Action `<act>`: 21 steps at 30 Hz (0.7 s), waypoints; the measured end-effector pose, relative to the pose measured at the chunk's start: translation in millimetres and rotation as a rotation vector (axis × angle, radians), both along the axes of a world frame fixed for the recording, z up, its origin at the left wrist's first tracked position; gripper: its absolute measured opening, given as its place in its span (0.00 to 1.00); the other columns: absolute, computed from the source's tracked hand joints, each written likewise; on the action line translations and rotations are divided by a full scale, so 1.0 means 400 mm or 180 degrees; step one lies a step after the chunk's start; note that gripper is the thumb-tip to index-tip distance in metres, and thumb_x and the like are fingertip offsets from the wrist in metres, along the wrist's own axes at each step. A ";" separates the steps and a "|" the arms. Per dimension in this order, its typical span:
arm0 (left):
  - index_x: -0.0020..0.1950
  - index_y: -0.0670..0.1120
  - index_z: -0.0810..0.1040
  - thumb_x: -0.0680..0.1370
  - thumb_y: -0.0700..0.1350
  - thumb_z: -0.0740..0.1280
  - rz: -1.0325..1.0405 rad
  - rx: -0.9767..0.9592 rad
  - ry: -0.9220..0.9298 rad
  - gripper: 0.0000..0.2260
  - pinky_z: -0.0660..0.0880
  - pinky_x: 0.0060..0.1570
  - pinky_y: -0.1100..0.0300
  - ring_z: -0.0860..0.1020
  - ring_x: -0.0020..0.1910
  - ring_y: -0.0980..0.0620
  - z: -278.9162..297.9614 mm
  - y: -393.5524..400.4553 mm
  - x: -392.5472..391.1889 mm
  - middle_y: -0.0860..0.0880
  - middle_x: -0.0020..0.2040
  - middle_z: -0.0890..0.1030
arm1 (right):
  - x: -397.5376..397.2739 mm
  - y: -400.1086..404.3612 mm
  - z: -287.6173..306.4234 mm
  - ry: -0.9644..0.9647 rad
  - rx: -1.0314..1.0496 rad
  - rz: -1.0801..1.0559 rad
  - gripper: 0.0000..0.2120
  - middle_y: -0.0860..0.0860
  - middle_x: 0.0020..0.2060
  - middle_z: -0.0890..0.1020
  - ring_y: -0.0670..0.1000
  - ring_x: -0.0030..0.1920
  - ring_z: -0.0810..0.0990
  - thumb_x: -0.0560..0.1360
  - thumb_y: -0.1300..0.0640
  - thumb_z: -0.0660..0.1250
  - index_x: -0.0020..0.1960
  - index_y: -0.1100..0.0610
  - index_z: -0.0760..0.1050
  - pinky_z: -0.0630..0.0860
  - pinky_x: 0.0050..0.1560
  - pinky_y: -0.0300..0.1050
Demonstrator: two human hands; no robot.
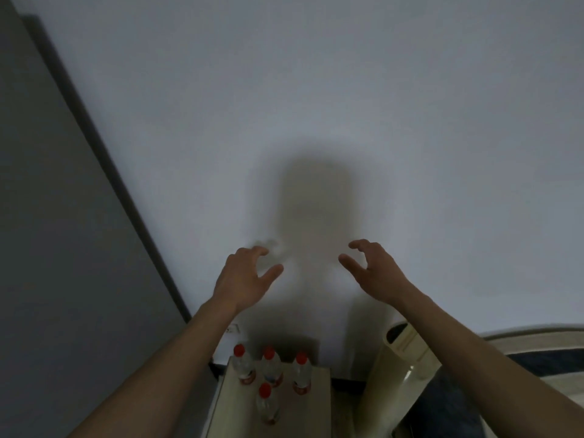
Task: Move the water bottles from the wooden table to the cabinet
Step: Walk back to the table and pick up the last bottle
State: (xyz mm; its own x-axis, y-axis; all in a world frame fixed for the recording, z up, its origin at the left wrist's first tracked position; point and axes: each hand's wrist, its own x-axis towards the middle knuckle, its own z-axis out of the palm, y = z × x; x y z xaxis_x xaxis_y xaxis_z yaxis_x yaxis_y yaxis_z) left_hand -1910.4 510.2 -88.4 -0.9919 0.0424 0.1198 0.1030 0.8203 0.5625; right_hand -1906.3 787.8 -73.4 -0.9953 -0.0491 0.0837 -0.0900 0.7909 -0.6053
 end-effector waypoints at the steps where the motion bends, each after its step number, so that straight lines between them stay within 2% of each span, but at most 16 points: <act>1: 0.73 0.53 0.70 0.76 0.67 0.64 -0.0001 -0.0004 -0.0027 0.30 0.73 0.65 0.51 0.71 0.68 0.48 0.002 0.011 0.000 0.48 0.70 0.73 | -0.003 0.009 -0.001 -0.0014 -0.0009 0.0014 0.30 0.54 0.69 0.72 0.55 0.66 0.73 0.77 0.35 0.58 0.71 0.52 0.67 0.71 0.66 0.51; 9: 0.73 0.54 0.69 0.75 0.68 0.63 -0.0028 -0.0083 -0.0238 0.30 0.72 0.66 0.49 0.70 0.68 0.49 -0.010 0.077 0.016 0.49 0.71 0.72 | -0.013 0.063 -0.024 -0.0153 -0.0068 0.0082 0.29 0.54 0.71 0.70 0.55 0.68 0.71 0.77 0.35 0.57 0.71 0.52 0.66 0.71 0.67 0.55; 16: 0.73 0.53 0.69 0.76 0.68 0.62 -0.0132 -0.0205 -0.0270 0.30 0.72 0.66 0.51 0.71 0.69 0.48 0.009 0.104 0.003 0.48 0.72 0.71 | 0.035 0.080 -0.014 -0.0126 -0.0086 -0.0080 0.29 0.53 0.70 0.70 0.54 0.67 0.72 0.77 0.36 0.58 0.71 0.52 0.66 0.70 0.65 0.48; 21: 0.72 0.51 0.70 0.76 0.68 0.62 -0.0407 -0.0133 -0.0140 0.31 0.72 0.65 0.50 0.72 0.68 0.46 0.022 0.132 -0.032 0.46 0.70 0.73 | 0.089 0.106 0.029 -0.0032 -0.0072 -0.0316 0.28 0.53 0.69 0.71 0.49 0.57 0.73 0.77 0.36 0.58 0.71 0.51 0.66 0.69 0.60 0.44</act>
State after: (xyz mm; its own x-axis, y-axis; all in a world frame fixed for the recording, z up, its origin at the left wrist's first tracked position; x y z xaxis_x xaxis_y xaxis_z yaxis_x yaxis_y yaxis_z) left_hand -1923.4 562.8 -79.7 -0.9824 0.1727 0.0717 0.1840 0.8249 0.5345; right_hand -1870.5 830.1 -61.7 -0.9960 0.0515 0.0736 -0.0057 0.7818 -0.6235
